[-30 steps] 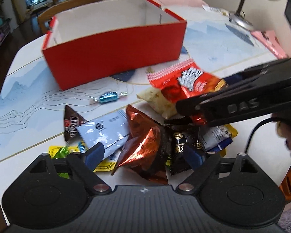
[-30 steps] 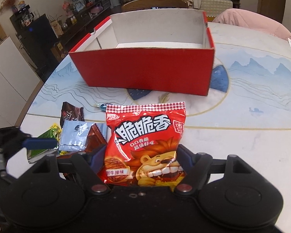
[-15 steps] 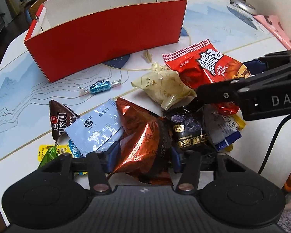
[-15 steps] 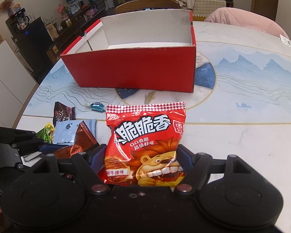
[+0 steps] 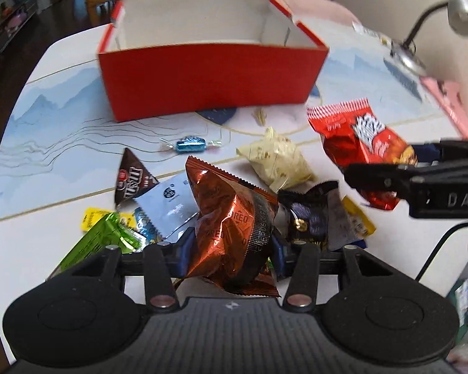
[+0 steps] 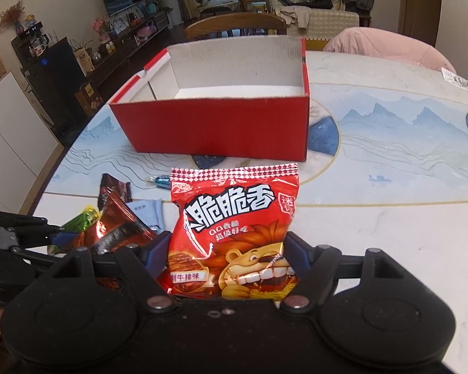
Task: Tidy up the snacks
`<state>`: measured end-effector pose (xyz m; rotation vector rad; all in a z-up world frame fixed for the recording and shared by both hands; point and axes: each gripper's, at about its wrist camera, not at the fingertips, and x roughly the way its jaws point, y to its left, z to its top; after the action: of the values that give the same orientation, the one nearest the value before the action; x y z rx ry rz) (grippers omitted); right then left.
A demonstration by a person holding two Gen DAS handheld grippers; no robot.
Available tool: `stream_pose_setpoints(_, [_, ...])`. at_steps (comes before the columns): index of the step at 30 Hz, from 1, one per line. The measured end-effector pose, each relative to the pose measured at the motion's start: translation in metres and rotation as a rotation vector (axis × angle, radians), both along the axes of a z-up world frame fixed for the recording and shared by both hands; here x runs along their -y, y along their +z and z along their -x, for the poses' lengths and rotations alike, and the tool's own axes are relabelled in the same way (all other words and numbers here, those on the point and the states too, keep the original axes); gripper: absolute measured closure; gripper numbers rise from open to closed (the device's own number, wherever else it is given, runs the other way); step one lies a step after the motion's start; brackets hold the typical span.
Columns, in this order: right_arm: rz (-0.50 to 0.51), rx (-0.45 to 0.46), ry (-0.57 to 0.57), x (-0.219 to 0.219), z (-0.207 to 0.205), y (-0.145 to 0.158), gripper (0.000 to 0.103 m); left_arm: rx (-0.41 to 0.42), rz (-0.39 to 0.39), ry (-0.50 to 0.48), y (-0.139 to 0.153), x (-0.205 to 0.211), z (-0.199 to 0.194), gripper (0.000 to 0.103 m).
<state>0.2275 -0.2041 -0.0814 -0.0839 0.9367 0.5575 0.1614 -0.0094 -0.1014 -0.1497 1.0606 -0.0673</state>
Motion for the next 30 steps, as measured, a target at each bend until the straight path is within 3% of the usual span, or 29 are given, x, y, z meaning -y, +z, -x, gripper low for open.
stream_pose_setpoints(7, [-0.009, 0.044, 0.012, -0.005, 0.018, 0.022, 0.027, 0.064, 0.038, 0.057, 0.031, -0.015, 0.021, 0.056])
stream_pose_setpoints(18, [-0.048, 0.143, 0.023, -0.018, 0.047, 0.071, 0.027, 0.209, 0.032, 0.078, 0.097, -0.029, 0.046, 0.056])
stream_pose_setpoints(25, [-0.091, 0.14, 0.005, -0.022, 0.036, 0.097, 0.027, 0.248, 0.034, 0.083, 0.129, -0.036, 0.04, 0.056])
stream_pose_setpoints(30, [-0.078, 0.187, 0.014, -0.026, 0.019, 0.112, 0.027, 0.266, 0.019, 0.088, 0.147, -0.038, 0.023, 0.056])
